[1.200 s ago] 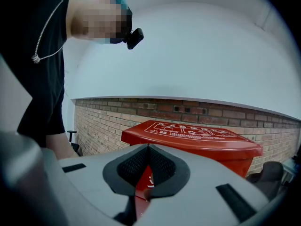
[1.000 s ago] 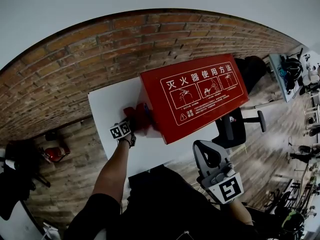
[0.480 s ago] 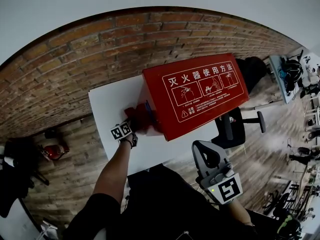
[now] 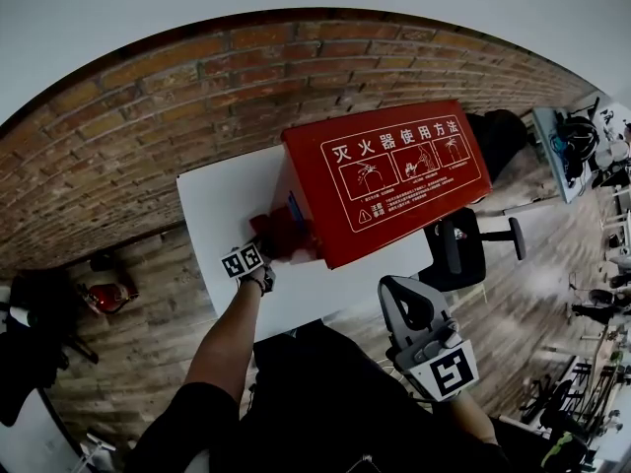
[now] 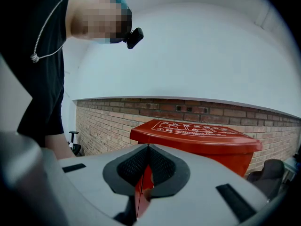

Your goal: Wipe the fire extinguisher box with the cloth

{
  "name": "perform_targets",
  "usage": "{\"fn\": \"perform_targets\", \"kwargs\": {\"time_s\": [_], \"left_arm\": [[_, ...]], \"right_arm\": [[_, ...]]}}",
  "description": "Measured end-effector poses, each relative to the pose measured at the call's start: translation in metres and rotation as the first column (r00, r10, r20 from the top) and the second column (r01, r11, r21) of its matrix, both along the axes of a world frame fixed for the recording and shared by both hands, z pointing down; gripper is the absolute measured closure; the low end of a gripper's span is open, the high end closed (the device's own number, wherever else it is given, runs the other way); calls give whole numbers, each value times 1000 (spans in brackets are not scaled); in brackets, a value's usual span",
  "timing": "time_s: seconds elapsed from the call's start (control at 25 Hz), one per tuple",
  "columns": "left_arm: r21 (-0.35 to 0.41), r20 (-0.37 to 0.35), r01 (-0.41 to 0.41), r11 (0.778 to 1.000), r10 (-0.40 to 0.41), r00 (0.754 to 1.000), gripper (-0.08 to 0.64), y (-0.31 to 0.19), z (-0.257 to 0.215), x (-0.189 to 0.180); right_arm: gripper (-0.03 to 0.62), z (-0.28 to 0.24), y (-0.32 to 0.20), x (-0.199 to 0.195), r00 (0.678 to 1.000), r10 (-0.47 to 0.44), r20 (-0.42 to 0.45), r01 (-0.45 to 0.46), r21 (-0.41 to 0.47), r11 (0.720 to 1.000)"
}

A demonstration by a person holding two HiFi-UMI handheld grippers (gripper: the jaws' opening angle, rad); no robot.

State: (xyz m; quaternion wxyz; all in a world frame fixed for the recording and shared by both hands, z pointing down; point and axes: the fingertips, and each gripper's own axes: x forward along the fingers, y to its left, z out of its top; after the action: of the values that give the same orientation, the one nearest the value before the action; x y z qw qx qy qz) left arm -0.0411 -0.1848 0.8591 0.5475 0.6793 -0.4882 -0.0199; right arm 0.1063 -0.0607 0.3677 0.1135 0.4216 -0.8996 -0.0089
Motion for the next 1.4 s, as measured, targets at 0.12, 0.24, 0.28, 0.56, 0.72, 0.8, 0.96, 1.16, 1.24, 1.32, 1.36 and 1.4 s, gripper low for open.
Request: {"fn": "perform_targets", "kwargs": {"time_s": [0.12,0.24,0.28,0.56,0.72,0.8,0.96,1.16,1.24,1.32,1.36,1.4], "left_arm": [[-6,-7,1,1000,-1,1000,472,4,0,2],[-12,-13,-3,1000,3,1000,472,10,1,5],[-13,-15,-4,1000,4,1000,472,11,1,6],[-20,-27,-14,1000,14,1000,472,23,-1,9],[-19,-52,-10,1000,9,999,472,24,-6,10],[-19,-68,-8,1000,7,998,472,24,-7,10],[-31,-96,-12,999,9,995,472,25,-7,11],[-34,-118,-23,999,19,993,472,33,-8,15],[-36,-120,-27,999,22,993,472,36,-8,16],[-38,-122,-26,999,22,992,472,39,-7,17],[-38,-123,-26,999,21,992,472,39,-7,18],[-38,-125,-25,999,20,992,472,40,-7,18]], "right_arm": [[572,1,3,2,1000,4,0,-4,-3,1000],[572,1,6,2,1000,2,2,-2,1,1000],[572,0,7,2,1000,1,3,-1,2,1000],[572,0,16,1,1000,-5,1,5,-1,1000],[572,-1,22,1,1000,-7,0,7,0,1000],[572,-2,24,1,1000,-8,-2,8,2,1000],[572,-1,29,2,1000,-7,-5,7,1,1000],[572,-1,35,5,1000,-5,-6,5,2,1000],[572,-1,37,6,1000,-5,-6,5,1,1000],[572,0,39,6,1000,-5,-6,5,0,1000],[572,0,40,6,1000,-5,-6,5,0,1000],[572,0,42,6,1000,-5,-6,5,0,1000]]}}
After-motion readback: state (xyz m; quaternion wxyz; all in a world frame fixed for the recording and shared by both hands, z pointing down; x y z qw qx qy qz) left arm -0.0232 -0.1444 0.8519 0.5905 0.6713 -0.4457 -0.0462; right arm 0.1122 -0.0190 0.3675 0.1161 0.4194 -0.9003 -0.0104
